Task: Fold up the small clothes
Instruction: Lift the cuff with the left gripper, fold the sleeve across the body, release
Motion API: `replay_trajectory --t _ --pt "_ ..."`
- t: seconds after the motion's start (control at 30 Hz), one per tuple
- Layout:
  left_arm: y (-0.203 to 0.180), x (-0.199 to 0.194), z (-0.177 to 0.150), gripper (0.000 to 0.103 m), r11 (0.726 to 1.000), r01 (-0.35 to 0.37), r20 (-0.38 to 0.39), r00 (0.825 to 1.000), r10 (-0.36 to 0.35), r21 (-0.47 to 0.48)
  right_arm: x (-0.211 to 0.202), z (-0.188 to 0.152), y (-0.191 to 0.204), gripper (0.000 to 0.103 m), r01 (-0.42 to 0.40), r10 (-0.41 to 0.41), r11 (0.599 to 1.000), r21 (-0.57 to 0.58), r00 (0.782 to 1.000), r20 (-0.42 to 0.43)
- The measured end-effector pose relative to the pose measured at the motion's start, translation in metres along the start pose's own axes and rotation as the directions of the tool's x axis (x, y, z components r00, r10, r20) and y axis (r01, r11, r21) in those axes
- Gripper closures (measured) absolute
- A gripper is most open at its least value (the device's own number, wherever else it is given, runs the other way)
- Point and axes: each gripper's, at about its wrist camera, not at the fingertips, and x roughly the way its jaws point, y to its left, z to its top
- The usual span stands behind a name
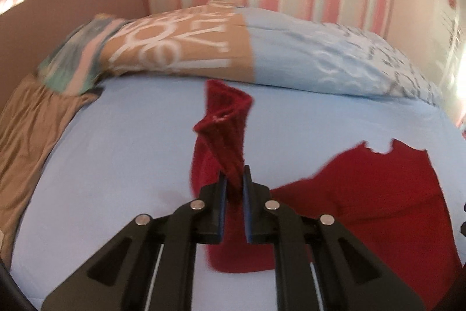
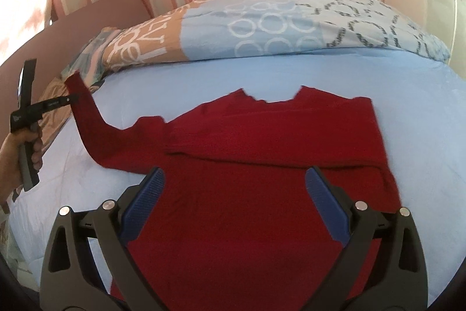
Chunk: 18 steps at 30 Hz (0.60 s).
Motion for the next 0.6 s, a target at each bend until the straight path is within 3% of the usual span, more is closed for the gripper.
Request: replay_trajectory --t 0.33,0.6 --pt "-0.151 0.020 0.019 0.094 0.998 -0.008 -0.013 1.000 0.009 0.065 -0.030 0.010 -0.086 0.006 0.050 -0.051 0.998 0.032 0.998 0.042" --pt "-0.245 0.035 0.007 0.094 0.995 0.039 -0.039 0.999 -0.036 0.090 -0.035 0.015 -0.140 0.006 0.076 -0.077 0.996 0.036 0.996 0.045"
